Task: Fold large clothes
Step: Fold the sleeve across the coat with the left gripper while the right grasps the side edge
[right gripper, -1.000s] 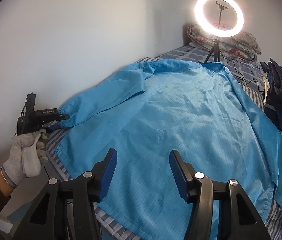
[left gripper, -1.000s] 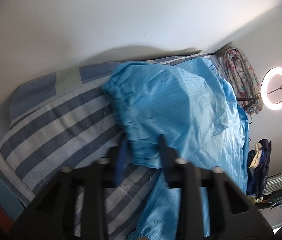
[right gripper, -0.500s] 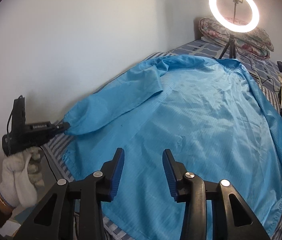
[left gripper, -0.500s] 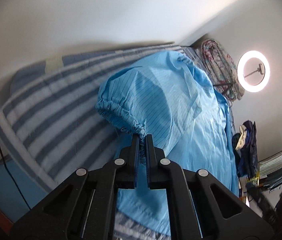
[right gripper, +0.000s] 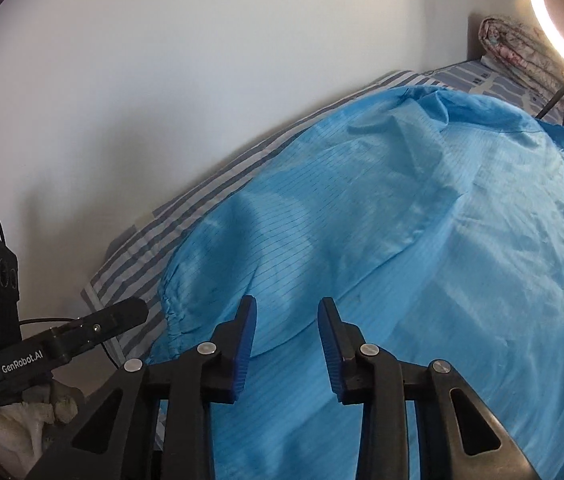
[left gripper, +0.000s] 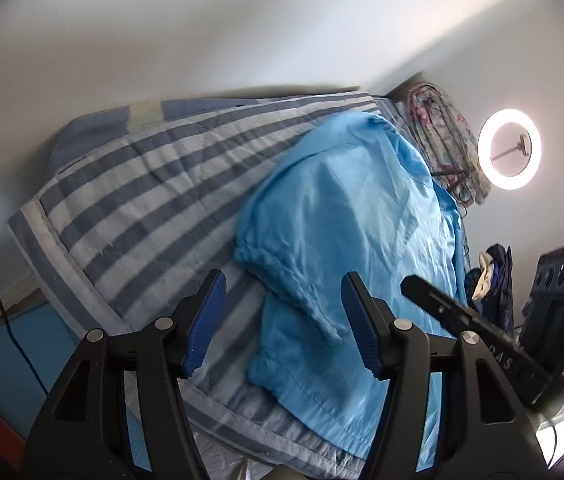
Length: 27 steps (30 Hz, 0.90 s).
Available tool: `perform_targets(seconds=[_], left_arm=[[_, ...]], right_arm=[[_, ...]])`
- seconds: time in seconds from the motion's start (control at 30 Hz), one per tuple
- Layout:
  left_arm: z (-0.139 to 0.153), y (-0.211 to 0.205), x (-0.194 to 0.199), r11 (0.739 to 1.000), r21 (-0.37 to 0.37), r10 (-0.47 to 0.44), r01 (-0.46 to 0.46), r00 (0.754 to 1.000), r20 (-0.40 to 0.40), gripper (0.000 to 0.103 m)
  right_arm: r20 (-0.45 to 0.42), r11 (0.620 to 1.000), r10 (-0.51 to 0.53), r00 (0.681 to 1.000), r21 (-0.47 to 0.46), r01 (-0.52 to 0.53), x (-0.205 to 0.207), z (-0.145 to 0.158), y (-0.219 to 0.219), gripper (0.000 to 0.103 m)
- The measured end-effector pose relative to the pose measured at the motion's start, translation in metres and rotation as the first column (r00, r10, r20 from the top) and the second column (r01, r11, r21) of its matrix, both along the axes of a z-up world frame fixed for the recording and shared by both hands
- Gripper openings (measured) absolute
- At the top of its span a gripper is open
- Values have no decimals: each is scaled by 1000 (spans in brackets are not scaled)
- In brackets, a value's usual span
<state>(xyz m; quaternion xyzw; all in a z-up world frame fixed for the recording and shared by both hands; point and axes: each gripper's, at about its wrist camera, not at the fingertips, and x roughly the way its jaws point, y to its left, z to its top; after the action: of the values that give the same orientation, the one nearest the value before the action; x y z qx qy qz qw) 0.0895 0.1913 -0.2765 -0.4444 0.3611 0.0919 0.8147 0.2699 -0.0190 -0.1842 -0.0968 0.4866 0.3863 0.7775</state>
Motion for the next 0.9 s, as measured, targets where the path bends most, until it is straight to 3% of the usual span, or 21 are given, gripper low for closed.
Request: perform_targets(seconds=[0.13, 0.2, 0.27, 0.33, 0.53, 0.67, 0.77, 0.9], left_arm=[[-22, 19, 17, 994, -102, 34, -37, 999, -33, 61], [-25, 24, 23, 992, -118, 50, -52, 999, -16, 57], [-22, 24, 32, 995, -93, 20, -21, 1000, -18, 18], [-16, 23, 41, 998, -58, -9, 9, 1000, -12, 8], [36, 14, 41, 993, 114, -41, 31, 995, 92, 6], [78, 4, 31, 972, 230, -88, 47, 981, 174, 6], [95, -7, 29, 946, 316, -142, 76, 971, 190, 6], [98, -19, 28, 915, 383, -204, 127, 964, 170, 6]], right_arm=[[-47, 1000, -18, 999, 16, 19, 5, -11, 5, 32], [-56, 1000, -25, 998, 14, 26, 8, -14, 4, 31], [-63, 999, -35, 997, 5, 35, 11, -18, 4, 30], [-76, 999, -45, 996, -1, 45, 15, -23, 3, 28], [-127, 996, -82, 988, 15, 85, 18, -34, 2, 21], [-186, 996, -65, 980, 54, 77, 16, -42, 18, 20], [-283, 994, -23, 959, 96, 53, 12, -56, 34, 20], [-272, 993, -23, 962, 105, 53, 6, -46, 20, 25]])
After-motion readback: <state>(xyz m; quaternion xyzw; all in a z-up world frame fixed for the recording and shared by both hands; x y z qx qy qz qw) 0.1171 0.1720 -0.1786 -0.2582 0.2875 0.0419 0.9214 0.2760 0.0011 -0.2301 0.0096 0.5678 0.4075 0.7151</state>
